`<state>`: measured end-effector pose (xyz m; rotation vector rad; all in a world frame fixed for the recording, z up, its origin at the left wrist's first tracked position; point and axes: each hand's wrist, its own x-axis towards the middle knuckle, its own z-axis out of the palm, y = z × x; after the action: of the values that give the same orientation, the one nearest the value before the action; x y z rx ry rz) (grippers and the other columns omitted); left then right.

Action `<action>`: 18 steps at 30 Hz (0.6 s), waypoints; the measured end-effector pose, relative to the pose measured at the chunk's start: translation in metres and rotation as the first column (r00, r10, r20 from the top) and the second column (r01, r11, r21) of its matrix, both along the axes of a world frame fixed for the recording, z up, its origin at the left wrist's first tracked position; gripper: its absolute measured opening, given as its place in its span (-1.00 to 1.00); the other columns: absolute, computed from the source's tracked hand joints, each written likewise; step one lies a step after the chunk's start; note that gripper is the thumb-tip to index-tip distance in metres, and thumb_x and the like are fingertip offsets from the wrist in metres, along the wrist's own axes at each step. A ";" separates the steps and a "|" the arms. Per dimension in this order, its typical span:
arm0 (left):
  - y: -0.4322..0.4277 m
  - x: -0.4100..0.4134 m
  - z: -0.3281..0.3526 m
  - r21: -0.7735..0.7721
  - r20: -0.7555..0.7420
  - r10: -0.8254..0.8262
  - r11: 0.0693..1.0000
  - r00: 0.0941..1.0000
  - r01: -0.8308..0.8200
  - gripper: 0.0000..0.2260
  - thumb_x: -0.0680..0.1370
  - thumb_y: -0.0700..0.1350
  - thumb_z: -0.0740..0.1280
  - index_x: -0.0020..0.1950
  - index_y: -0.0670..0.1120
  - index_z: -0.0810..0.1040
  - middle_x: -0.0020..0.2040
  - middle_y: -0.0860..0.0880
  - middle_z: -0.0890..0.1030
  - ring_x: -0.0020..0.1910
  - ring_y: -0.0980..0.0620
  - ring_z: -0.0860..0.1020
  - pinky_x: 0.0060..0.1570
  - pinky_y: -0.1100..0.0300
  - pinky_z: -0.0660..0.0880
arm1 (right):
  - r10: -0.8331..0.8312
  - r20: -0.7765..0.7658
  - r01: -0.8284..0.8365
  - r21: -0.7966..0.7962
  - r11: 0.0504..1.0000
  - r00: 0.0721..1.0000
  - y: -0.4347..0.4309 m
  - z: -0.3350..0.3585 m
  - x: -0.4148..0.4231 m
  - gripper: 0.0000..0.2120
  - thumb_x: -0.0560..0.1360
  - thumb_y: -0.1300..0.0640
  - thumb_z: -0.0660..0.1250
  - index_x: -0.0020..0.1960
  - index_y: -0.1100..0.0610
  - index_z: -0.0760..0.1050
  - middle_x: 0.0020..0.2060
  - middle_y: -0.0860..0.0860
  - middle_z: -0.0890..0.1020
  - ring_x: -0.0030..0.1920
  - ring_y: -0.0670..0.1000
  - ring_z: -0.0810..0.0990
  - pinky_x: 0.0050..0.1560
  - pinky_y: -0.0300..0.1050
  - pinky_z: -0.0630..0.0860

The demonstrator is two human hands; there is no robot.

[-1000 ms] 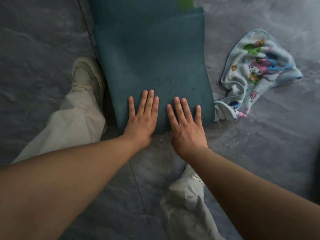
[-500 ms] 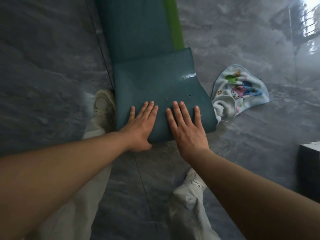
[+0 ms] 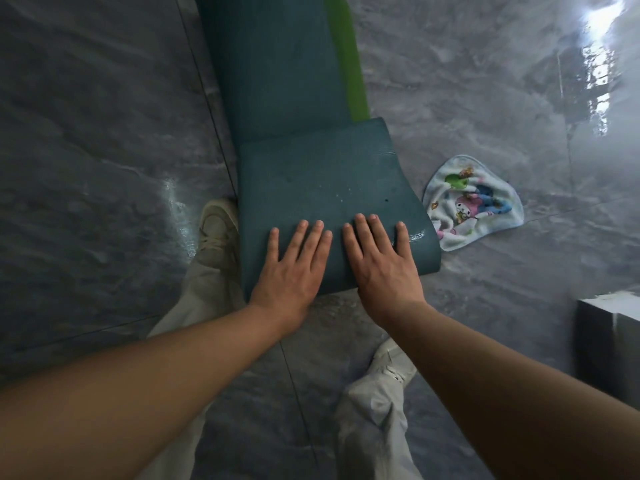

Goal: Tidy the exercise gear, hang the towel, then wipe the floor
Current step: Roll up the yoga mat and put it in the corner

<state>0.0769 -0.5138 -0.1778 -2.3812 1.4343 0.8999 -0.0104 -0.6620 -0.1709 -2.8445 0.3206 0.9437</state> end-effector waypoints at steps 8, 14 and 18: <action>-0.005 -0.002 -0.005 0.005 0.013 -0.014 1.000 1.000 0.014 -0.13 0.53 -0.10 0.29 0.57 -0.14 -0.31 0.62 -0.14 -0.19 0.59 -0.19 -0.13 0.44 -0.37 -0.03 | -0.029 -0.011 0.030 0.028 0.999 1.000 -0.005 -0.002 -0.002 -0.23 0.52 0.13 0.27 0.60 0.18 -0.06 0.59 0.18 0.05 0.58 0.22 -0.01 0.49 0.36 -0.02; -0.029 0.001 0.000 0.096 0.010 -0.003 0.995 1.000 0.002 0.02 0.48 -0.01 0.44 0.58 -0.10 -0.33 0.62 -0.13 -0.21 0.60 -0.16 -0.14 0.42 -0.41 0.03 | -0.047 0.000 0.047 0.066 0.997 0.999 -0.012 0.002 -0.001 -0.20 0.52 0.11 0.28 0.60 0.16 -0.11 0.59 0.16 0.00 0.59 0.20 -0.06 0.51 0.34 -0.06; -0.036 0.011 0.008 0.146 -0.041 -0.010 0.989 0.999 0.016 0.04 0.49 0.02 0.44 0.57 -0.11 -0.36 0.61 -0.10 -0.24 0.59 -0.14 -0.18 0.43 -0.38 0.04 | -0.048 -0.007 0.049 0.073 0.996 0.999 -0.017 0.008 0.008 -0.16 0.51 0.11 0.30 0.61 0.16 -0.16 0.60 0.16 -0.06 0.59 0.20 -0.12 0.51 0.34 -0.12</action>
<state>0.0881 -0.5502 -0.1696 -2.2569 1.3465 1.0182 -0.0019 -0.6788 -0.1624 -2.7563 0.3468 0.9339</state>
